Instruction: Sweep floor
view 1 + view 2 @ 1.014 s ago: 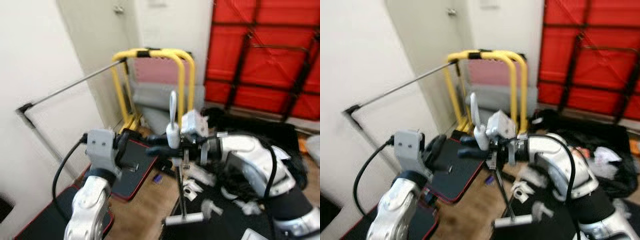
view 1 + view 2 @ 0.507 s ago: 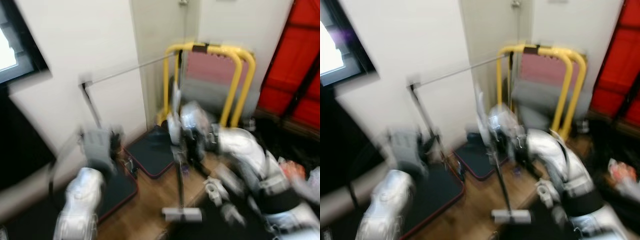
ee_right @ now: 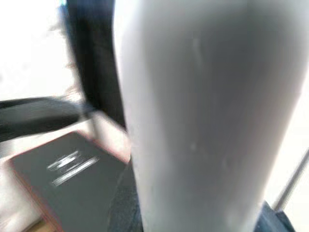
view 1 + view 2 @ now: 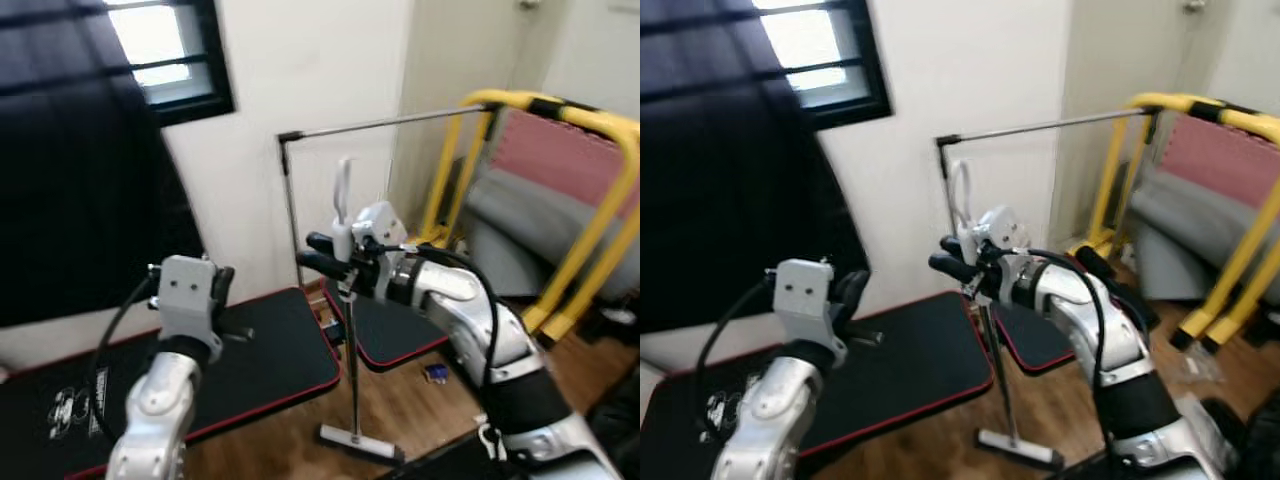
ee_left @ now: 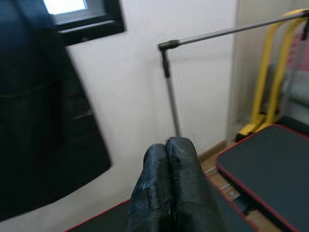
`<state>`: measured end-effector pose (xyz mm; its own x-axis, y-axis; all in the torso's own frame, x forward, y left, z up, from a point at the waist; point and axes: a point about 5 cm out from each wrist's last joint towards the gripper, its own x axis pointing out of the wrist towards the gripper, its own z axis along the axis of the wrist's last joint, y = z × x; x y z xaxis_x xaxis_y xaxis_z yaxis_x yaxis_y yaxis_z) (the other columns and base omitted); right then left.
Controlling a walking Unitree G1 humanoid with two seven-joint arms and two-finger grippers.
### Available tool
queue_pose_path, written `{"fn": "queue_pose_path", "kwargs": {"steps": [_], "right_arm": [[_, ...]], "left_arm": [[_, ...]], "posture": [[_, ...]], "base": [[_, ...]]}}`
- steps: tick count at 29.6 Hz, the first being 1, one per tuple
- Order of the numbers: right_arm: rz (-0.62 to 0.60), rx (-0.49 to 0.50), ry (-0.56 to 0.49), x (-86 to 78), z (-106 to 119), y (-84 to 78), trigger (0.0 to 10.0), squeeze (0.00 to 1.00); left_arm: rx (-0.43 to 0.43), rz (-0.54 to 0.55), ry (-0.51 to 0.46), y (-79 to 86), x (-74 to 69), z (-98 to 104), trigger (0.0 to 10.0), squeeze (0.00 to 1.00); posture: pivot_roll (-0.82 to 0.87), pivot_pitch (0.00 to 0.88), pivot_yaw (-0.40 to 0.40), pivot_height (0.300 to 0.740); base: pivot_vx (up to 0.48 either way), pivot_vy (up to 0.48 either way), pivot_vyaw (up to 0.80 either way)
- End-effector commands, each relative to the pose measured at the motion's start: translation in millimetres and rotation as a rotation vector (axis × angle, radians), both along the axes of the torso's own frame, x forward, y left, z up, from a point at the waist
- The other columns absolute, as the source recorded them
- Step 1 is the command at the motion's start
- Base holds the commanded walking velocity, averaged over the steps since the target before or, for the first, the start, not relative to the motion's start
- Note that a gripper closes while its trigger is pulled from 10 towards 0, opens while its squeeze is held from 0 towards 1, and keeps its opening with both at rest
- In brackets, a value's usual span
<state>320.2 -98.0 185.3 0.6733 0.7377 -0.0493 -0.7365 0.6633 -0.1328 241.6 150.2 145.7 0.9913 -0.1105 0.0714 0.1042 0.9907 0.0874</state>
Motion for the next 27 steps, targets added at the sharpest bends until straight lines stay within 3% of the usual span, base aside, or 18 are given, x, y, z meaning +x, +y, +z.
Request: {"fn": "queue_pose_path", "kwargs": {"steps": [1, 3, 5, 8, 13, 19, 27], "right_arm": [[-0.098, -0.016, -0.073, 8.5, 10.9, -5.5, 10.0, 0.0], [-0.098, -0.016, -0.073, 8.5, 10.9, -5.5, 10.0, 0.0], [-0.244, -0.004, -0.073, 19.8, 12.4, -12.2, 10.0, 0.0], [-0.335, 0.01, -0.073, 27.3, 14.3, -16.3, 10.0, 0.0], [-0.409, 0.031, -0.064, 34.1, 16.1, -18.8, 10.0, 0.0], [-0.385, 0.085, -0.059, 36.8, 21.2, -11.2, 10.0, 0.0], [-0.393, 0.11, -0.093, 48.0, 33.4, 1.6, 10.0, 0.0]], "left_arm": [[-0.003, 0.006, 0.014, -1.7, -1.0, -2.4, 10.0, 0.0], [-0.003, 0.006, 0.014, -1.7, -1.0, -2.4, 10.0, 0.0], [-0.011, 0.0, 0.027, -4.1, -4.2, -4.0, 10.0, 0.0], [-0.016, -0.007, 0.039, -6.2, -6.9, -5.4, 10.0, 0.0], [-0.028, -0.025, 0.052, -9.8, -12.4, -6.1, 10.0, 0.0], [-0.058, -0.041, 0.08, -16.1, -24.3, -6.1, 10.0, 0.0], [-0.066, -0.055, 0.095, -21.8, -36.9, -3.3, 10.0, 0.0]], "posture": [[-0.11, 0.0, 0.003, 0.74], [-0.11, 0.0, 0.003, 0.74], [-0.11, 0.0, -0.005, 0.74], [-0.11, 0.0, -0.007, 0.74], [-0.1, 0.0, -0.011, 0.74], [-0.09, 0.024, -0.021, 0.74], [-0.07, 0.082, -0.035, 0.74]], "base": [[0.0, 0.0, 0.0], [0.0, 0.0, 0.0], [0.0, 0.0, 0.0], [0.0, 0.0, 0.0], [0.0, 0.0, 0.0], [0.135, 0.0, -0.54], [0.277, 0.0, 0.0]]}}
